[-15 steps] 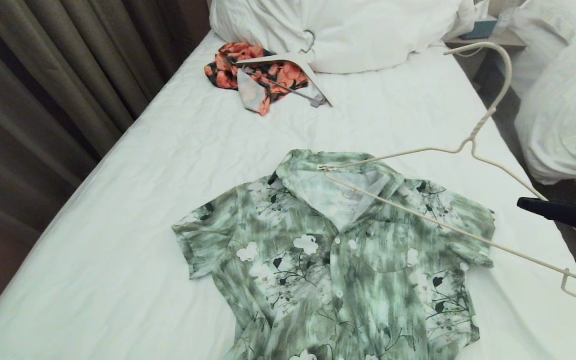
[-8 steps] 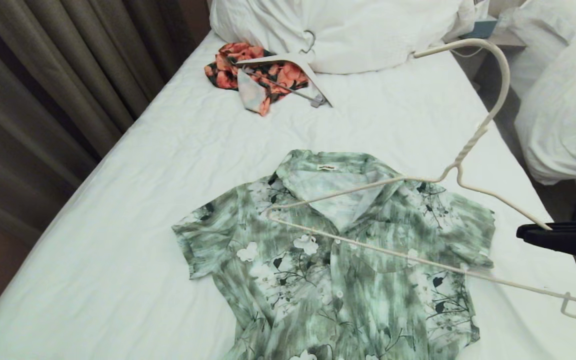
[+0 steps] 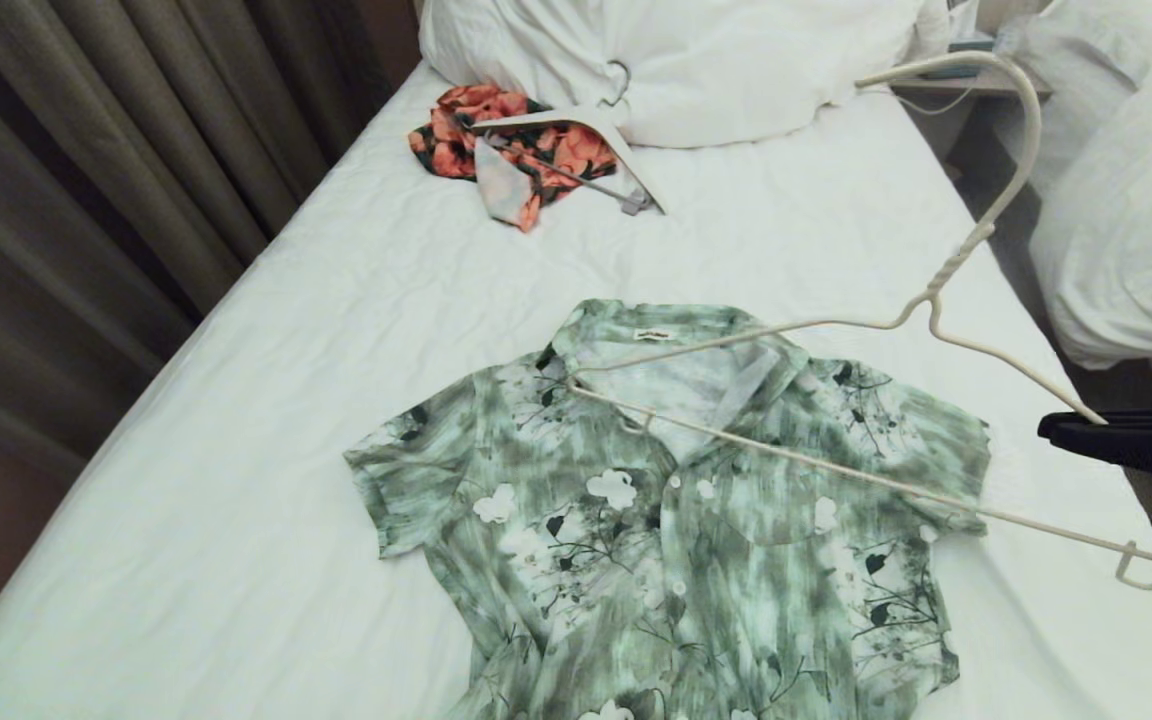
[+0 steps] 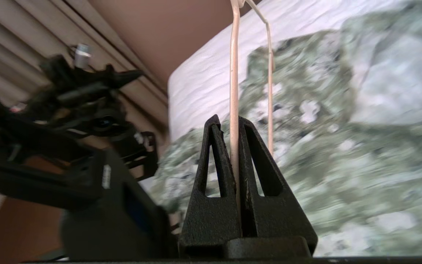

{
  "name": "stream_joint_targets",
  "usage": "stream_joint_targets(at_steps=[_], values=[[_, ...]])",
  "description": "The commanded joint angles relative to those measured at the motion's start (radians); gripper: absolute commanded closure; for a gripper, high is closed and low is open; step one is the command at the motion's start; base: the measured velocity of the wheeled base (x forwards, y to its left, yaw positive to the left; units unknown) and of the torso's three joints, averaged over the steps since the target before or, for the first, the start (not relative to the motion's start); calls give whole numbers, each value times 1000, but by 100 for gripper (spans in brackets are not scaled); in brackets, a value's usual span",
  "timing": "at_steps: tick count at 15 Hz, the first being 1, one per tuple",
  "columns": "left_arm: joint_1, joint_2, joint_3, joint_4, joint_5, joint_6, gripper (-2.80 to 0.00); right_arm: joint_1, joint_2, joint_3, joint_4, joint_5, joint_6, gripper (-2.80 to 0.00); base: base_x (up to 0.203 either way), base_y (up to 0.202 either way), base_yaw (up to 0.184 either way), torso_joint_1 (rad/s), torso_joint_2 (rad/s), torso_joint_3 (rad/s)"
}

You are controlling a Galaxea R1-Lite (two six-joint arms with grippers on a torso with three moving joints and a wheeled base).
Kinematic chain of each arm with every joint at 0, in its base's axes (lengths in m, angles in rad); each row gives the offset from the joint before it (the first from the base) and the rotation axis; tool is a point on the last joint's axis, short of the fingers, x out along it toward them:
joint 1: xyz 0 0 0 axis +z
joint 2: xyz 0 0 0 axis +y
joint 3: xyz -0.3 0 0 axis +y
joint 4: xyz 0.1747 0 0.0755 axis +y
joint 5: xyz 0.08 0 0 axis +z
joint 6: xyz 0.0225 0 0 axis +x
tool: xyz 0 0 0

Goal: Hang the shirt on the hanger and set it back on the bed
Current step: Lift the shirt and hanger

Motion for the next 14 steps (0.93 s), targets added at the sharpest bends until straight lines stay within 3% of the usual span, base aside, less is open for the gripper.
stream_joint_targets(at_steps=[1, 4, 7, 10, 14], values=[[-6, 159, -53, -1, -51, -37, 0, -4, 41, -15, -18, 8, 3, 0, 0, 0, 0, 0, 0, 0], [-45, 495, -108, -67, -203, -133, 0, -5, 89, -62, -21, 7, 2, 0, 0, 0, 0, 0, 0, 0], [-114, 907, -159, -288, -312, -218, 0, -24, 110, -103, -21, -11, 27, 0, 0, 0, 0, 0, 0, 0], [-204, 1294, -278, -520, -370, -298, 0, -36, 142, -136, -21, -57, 42, 0, 0, 0, 0, 0, 0, 0], [-323, 1664, -626, -670, -396, -393, 0, -78, 179, -174, -21, -59, 42, 0, 0, 0, 0, 0, 0, 0]])
